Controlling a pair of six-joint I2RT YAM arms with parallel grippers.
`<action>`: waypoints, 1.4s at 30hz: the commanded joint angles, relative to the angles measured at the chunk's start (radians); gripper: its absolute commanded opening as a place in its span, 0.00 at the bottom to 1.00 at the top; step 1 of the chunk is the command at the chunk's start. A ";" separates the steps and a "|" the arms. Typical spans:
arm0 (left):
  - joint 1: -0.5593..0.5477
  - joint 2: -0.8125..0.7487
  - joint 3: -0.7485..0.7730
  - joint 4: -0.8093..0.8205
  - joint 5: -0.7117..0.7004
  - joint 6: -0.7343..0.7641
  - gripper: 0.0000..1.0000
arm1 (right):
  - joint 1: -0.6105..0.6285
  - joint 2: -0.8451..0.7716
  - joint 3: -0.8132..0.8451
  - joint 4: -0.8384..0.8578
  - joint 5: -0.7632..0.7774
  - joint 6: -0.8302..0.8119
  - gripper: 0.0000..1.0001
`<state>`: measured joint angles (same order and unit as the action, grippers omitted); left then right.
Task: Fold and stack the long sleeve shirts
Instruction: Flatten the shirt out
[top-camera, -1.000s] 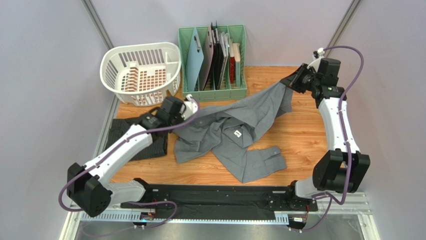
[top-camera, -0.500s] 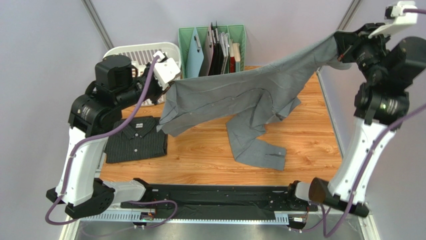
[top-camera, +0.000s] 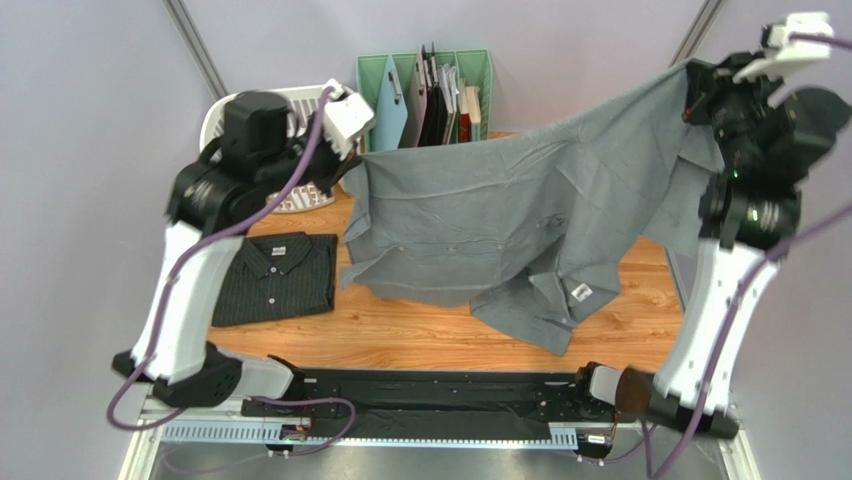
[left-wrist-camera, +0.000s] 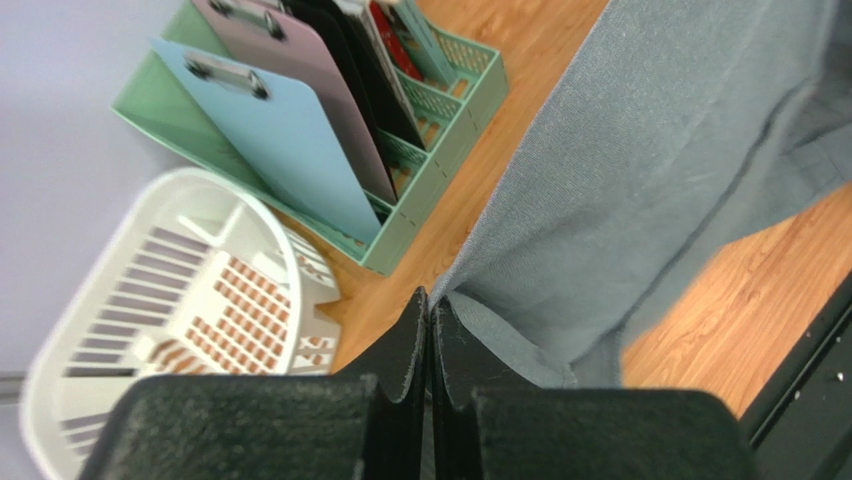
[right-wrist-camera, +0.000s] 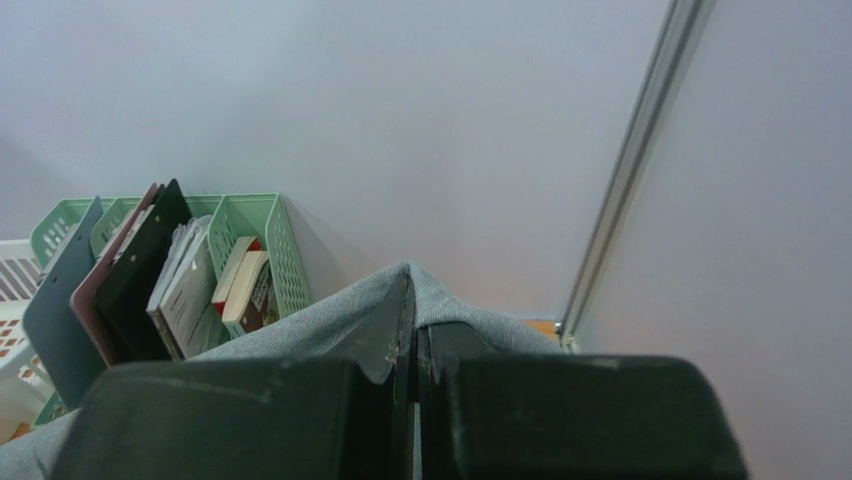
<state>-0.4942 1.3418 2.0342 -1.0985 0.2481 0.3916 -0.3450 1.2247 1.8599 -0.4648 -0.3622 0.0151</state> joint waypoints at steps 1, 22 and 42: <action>0.108 0.204 0.084 0.107 0.031 -0.100 0.00 | 0.003 0.316 0.181 0.028 0.003 0.112 0.00; 0.183 -0.246 -0.472 0.163 0.387 0.174 0.00 | -0.129 -0.204 -0.311 -0.099 -0.241 -0.399 0.00; -0.038 -0.253 -1.010 -0.044 0.209 0.483 0.56 | -0.123 -0.381 -0.736 -1.195 -0.201 -1.560 0.99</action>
<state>-0.5354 1.1015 0.9524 -1.0603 0.4335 0.8330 -0.4671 0.7238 1.0119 -1.3540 -0.5282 -1.5829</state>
